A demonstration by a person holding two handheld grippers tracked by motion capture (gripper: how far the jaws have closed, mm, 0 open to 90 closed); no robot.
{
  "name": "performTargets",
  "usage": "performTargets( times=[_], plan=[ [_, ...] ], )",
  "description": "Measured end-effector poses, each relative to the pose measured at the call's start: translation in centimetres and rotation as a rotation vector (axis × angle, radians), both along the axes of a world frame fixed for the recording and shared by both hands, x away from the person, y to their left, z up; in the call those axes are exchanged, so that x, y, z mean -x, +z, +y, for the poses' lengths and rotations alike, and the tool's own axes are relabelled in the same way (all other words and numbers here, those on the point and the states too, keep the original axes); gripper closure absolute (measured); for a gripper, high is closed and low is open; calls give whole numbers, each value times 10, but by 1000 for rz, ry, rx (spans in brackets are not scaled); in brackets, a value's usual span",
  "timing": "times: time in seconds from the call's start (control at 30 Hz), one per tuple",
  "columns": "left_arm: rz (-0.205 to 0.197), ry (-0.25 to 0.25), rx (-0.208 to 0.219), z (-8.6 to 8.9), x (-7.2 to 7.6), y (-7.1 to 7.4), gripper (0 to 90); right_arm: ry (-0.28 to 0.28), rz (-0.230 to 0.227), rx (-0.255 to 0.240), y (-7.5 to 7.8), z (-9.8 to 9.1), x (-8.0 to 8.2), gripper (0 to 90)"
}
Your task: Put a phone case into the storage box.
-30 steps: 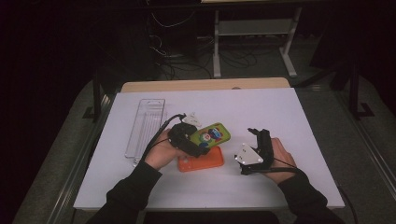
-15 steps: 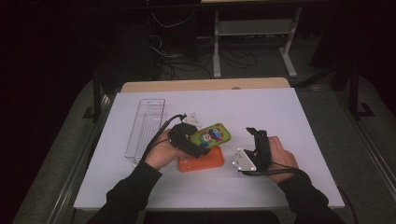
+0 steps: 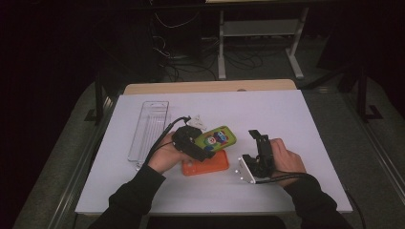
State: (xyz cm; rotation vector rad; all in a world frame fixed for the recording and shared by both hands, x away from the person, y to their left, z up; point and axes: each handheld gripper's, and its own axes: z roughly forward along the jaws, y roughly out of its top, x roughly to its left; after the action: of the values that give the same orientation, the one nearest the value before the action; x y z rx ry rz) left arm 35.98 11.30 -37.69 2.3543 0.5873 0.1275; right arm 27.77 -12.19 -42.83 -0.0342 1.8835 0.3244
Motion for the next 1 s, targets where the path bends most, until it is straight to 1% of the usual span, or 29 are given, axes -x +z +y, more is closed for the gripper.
performTargets(
  times=[0.07, 0.1, 0.13, 0.17, 0.2, 0.23, 0.27, 0.33, 0.37, 0.4, 0.43, 0.47, 0.57, 0.6, 0.63, 0.67, 0.7, 0.73, 0.77, 0.8, 0.83, 0.9, 0.93, 1.0],
  plan=[
    [3, 8, 13, -1, 1, 0, 160, 16, -26, 36, -1, 1, 0, 0],
    [-3, -10, -4, 0, 0, 1, 160, 17, -37, 42, -1, 2, 0, 0],
    [-6, -12, -7, 0, 0, 1, 160, 23, -50, 44, -1, 3, 1, 0],
    [7, 12, 24, -3, 2, 0, 160, 24, -52, 43, -2, 4, 1, 0],
    [-1, -9, 4, -2, 2, 1, 160, 26, -62, 52, -1, 5, 1, 0],
    [3, -6, 11, -3, 2, 2, 160, 35, -79, 60, -1, 6, 1, 0],
    [-4, -12, 6, -4, 3, 2, 160, 47, -93, 70, -1, 8, 1, 0],
    [1, -15, 10, -5, 4, 3, 159, 52, -94, 76, -3, 11, 1, 0],
    [-6, -17, 8, -6, 4, 3, 159, 55, -98, 77, -3, 12, 0, 0],
    [-3, -9, 18, -7, 5, 2, 159, 52, -99, 75, -3, 13, 0, 0],
    [-2, -7, 22, -7, 5, 2, 160, 55, -112, 67, -3, 15, 0, 0],
    [-2, -7, 21, -7, 5, 2, 160, 55, -107, 63, -3, 17, 0, 0],
    [-1, -9, 20, -7, 5, 3, 159, 61, -125, 65, -2, 21, -1, 0],
    [-4, -18, 10, -6, 4, 3, 160, 60, -128, 60, -1, 23, -1, 6],
    [-5, -21, 11, -5, 4, 3, 160, 59, -133, 62, 0, 24, -2, 16],
    [-1, -16, 21, -5, 4, 3, 159, 59, -139, 59, 1, 26, -2, 24],
    [-1, -19, 10, -3, 3, 4, 159, 58, -143, 57, 2, 27, -3, 30],
    [-2, -11, 26, -3, 3, 4, 160, 56, -158, 57, 2, 28, -4, 35],
    [-4, -19, 15, -2, 2, 5, 159, 60, -155, 52, 3, 30, -4, 42],
    [-3, -17, 15, -1, 2, 6, 159, 60, -151, 55, 3, 31, -4, 49],
    [-4, -8, 29, -1, 3, 5, 160, 65, -152, 58, 3, 33, -5, 59],
    [-6, -13, 30, -1, 2, 6, 160, 66, -152, 58, 2, 37, -5, 110],
    [-6, -13, 31, -1, 2, 6, 159, 68, -145, 60, 2, 39, -6, 132],
    [-5, -10, 32, 0, 2, 6, 159, 70, -141, 71, 1, 44, -7, 162]
  ],
)
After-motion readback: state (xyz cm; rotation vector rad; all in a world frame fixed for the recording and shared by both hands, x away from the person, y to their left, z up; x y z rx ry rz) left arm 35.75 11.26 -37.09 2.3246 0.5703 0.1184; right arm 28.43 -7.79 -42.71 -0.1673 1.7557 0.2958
